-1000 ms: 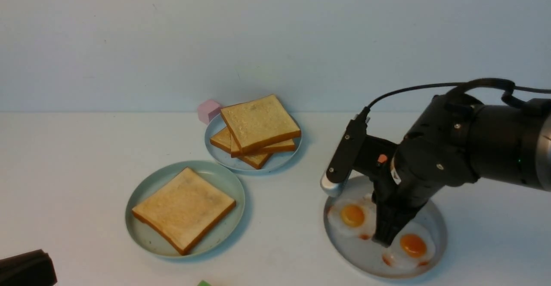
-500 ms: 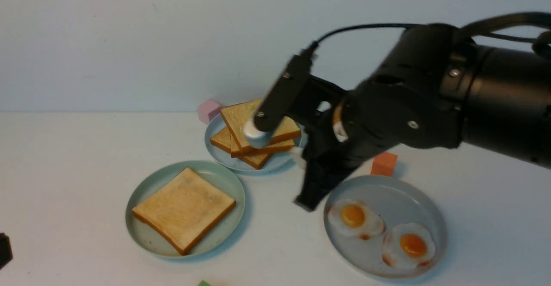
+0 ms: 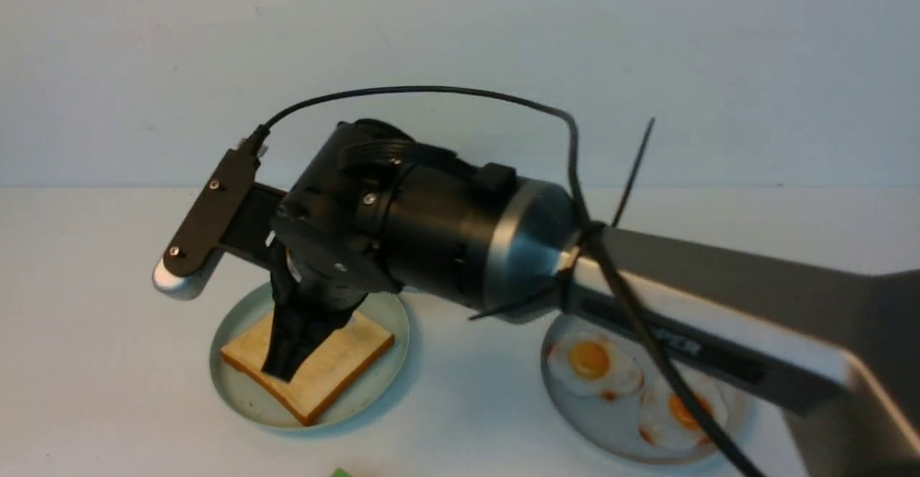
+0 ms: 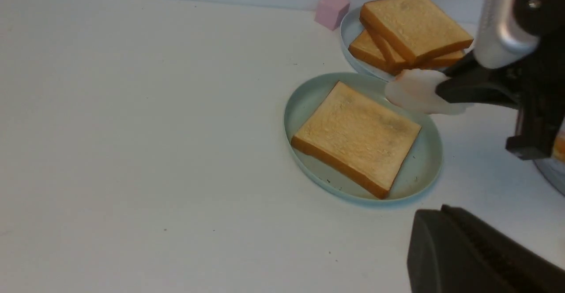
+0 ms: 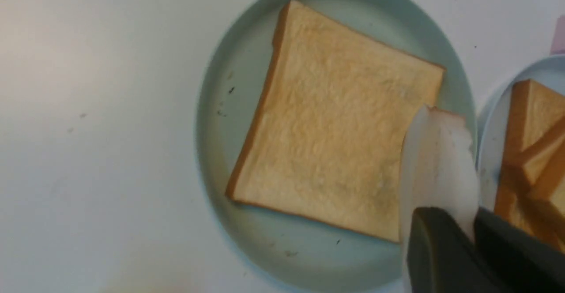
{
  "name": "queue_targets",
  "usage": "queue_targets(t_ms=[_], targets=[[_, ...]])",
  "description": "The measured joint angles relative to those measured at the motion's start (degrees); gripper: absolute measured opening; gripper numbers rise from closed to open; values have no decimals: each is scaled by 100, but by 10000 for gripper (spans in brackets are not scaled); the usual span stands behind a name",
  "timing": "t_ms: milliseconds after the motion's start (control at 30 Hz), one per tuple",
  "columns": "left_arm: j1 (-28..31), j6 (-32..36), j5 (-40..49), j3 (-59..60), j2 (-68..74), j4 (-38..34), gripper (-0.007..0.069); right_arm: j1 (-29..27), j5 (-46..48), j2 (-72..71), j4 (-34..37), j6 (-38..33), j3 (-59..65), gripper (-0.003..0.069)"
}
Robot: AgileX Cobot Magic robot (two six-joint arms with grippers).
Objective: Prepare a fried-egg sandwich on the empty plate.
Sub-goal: Use the right arm to place the fried egg on the slice of bread in the middle
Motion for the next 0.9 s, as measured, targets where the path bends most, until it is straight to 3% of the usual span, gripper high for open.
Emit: queue_targets(t_ms=[167,700,900], targets=[[0,42,-78,0,0,0,-13,0,83,592,-370,0,-580,69],[0,67,-310,0,0,-168,-13,0,-140,1046,-719,51,-618,69],[0,79,-332,0,0,-315,-13,0,-128,1046,-480,282,-618,158]])
